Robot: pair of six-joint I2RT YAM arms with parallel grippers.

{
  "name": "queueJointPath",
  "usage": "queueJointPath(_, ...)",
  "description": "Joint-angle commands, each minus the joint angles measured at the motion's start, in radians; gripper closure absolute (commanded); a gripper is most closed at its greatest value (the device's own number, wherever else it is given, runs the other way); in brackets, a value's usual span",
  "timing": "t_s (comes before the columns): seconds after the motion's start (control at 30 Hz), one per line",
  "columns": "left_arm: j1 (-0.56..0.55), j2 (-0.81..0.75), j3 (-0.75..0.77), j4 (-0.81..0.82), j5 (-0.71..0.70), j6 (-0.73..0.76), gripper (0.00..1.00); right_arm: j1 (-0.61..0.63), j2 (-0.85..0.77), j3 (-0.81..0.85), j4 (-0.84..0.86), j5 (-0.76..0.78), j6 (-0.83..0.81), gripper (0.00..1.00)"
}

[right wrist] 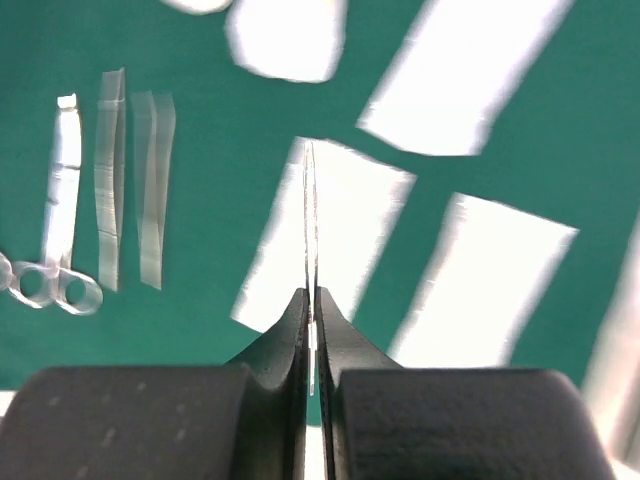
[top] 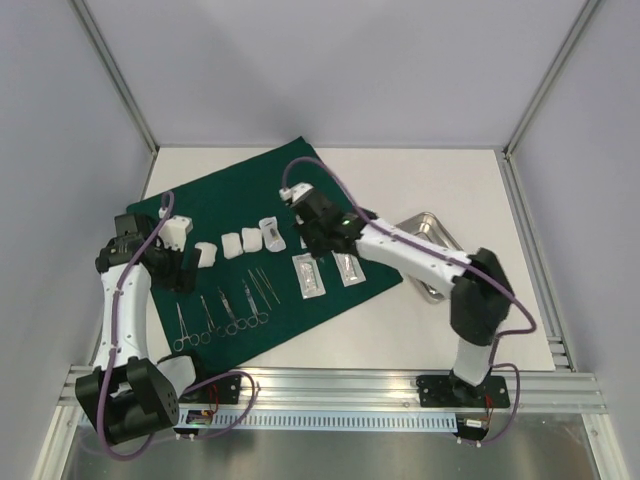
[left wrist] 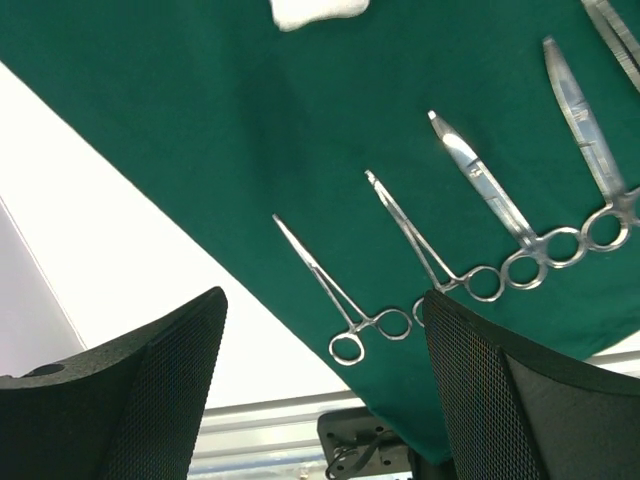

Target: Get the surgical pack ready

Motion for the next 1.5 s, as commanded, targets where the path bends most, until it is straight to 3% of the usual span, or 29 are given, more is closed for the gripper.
queueJointPath(0.0,0.006,0.011,0.079,-0.054,0.109,0.033,0.12,-0.157,-0.203,-0.138,-0.093,0.03,-0.162,1.0)
queueJointPath(0.17,0.004,0.031,0.133,-0.061,0.156,0.039,0.12,-0.358,-0.361,-0.362,-0.149,0.067,-0.273,1.0)
queueJointPath(0.27,0.004,0.053,0.162,-0.071,0.183,0.045,0.12,-0.462,-0.433,-0.522,-0.094,0.041,-0.313,1.0)
queueJointPath(0.4,0.006,0.056,0.171,-0.072,0.195,0.056,0.12,-0.586,-0.47,-0.608,0.015,0.012,-0.376,0.99)
queueJointPath(0.57,0.006,0.056,0.171,-0.072,0.201,0.057,0.12,-0.611,-0.409,-0.639,0.132,-0.014,-0.478,1.0)
queueJointPath(1.1,0.006,0.054,0.171,-0.074,0.196,0.054,0.12,-0.677,-0.237,-0.633,0.196,-0.008,-0.469,0.99)
queueJointPath(1.47,0.004,0.057,0.174,-0.075,0.187,0.056,0.12,-0.683,-0.223,-0.61,0.166,0.003,-0.456,0.76)
